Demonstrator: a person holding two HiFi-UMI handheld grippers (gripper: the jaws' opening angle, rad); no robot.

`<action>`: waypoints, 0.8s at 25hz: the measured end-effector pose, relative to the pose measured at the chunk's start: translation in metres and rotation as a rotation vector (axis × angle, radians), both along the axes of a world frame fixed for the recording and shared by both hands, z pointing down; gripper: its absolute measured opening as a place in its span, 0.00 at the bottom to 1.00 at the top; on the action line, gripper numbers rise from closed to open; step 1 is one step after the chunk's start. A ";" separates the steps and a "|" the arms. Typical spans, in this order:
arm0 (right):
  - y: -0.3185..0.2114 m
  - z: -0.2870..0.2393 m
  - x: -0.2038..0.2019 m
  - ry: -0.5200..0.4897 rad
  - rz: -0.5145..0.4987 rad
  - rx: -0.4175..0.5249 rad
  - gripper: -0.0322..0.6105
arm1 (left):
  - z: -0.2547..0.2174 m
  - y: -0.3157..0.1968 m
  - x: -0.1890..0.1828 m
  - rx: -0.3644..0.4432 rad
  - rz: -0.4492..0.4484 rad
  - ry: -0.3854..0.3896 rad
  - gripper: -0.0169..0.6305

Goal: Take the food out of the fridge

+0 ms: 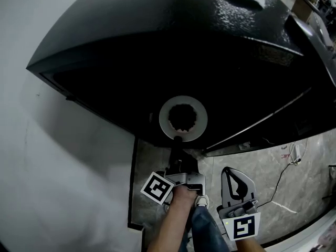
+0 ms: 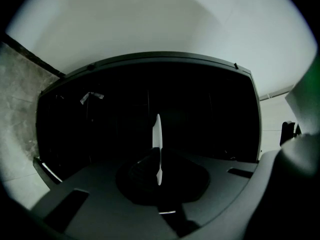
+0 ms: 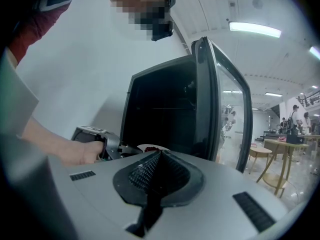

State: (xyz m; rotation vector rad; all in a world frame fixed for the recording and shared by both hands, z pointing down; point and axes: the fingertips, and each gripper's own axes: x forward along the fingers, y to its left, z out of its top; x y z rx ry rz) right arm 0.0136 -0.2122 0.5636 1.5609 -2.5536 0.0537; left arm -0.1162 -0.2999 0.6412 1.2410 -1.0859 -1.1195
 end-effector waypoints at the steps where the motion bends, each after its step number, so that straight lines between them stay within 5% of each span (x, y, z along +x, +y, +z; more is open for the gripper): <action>1: 0.001 0.000 -0.001 0.002 -0.002 -0.001 0.09 | 0.000 0.005 -0.002 -0.004 -0.002 0.004 0.06; 20: 0.011 0.000 -0.024 -0.014 -0.038 -0.001 0.09 | -0.017 0.133 -0.035 -0.038 -0.089 0.012 0.06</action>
